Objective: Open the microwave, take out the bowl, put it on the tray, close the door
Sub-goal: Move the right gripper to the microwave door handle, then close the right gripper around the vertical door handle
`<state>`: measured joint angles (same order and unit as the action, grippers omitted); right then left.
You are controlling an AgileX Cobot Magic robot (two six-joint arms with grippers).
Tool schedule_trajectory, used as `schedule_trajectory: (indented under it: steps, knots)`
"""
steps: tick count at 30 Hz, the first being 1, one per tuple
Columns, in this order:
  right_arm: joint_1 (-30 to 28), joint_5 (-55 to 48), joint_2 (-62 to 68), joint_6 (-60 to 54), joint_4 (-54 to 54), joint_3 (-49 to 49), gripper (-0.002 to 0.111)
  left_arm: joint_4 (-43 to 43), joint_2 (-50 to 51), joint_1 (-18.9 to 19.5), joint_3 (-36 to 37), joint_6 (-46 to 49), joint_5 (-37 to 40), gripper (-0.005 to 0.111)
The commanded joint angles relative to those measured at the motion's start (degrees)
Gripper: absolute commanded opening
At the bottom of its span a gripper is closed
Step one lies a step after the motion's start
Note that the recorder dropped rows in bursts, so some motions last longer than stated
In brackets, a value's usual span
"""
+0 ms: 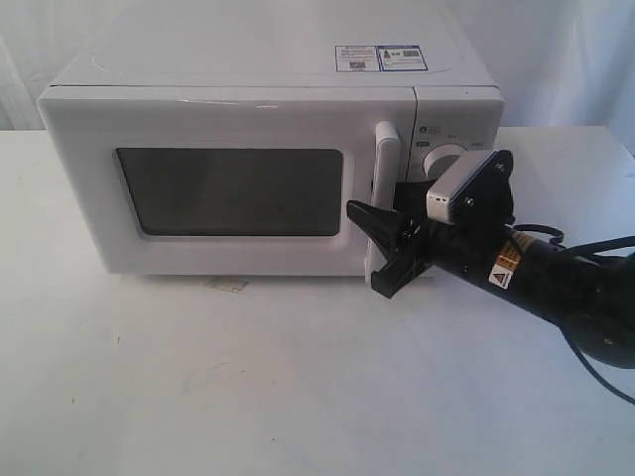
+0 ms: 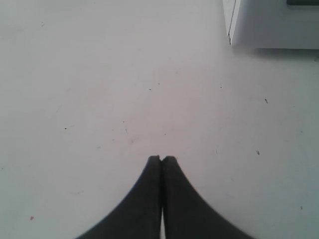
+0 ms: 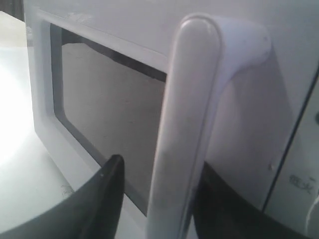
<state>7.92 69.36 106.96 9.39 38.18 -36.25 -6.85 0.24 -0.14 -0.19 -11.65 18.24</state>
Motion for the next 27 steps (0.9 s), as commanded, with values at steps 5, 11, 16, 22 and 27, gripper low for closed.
schedule_trajectory:
  steps: [5,11,16,22,27]
  knots:
    - [0.1,0.6,-3.6,-0.1,-0.3,-0.7,0.041,0.4,-0.2,0.1,0.2,-0.1,0.8,0.000]
    - [0.1,0.6,-5.1,2.2,-0.3,-0.7,0.041,0.4,-0.2,0.1,0.2,-0.1,0.8,0.000]
    - [0.1,0.6,-5.1,2.9,-0.2,-1.1,0.041,0.4,-0.2,0.1,0.2,-0.1,0.8,0.000]
    - [0.1,0.6,-5.1,3.8,-0.2,-1.2,0.038,0.4,-0.2,0.1,0.2,-0.1,0.8,0.000]
    - [0.1,0.6,-5.1,3.8,-0.2,-1.2,0.021,0.4,-0.2,0.1,0.2,-0.1,0.8,0.000]
